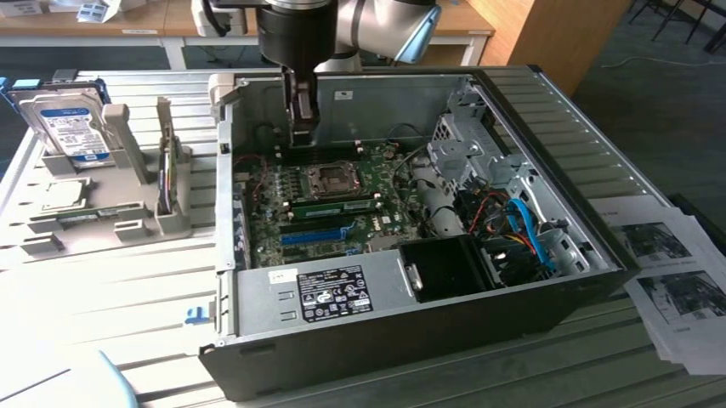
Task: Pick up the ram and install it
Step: 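Press down the ram until it locks into place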
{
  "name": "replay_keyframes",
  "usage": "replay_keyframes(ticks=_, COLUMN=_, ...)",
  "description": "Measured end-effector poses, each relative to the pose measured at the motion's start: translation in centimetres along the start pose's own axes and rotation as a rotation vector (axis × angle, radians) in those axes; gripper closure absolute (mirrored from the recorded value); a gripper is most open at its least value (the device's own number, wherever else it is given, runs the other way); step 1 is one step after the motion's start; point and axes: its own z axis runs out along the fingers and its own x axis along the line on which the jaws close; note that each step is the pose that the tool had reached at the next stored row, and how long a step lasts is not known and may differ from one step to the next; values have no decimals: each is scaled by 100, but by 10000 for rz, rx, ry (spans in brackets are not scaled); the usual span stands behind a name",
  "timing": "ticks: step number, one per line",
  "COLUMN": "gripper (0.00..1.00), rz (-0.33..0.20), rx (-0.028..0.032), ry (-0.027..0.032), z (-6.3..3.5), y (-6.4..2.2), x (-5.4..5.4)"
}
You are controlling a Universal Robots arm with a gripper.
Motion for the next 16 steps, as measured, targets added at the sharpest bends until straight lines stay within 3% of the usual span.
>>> replay_keyframes(ticks=16, gripper=91, rz=1, rx=-2, ry=1, z=7, y=-329, x=-4)
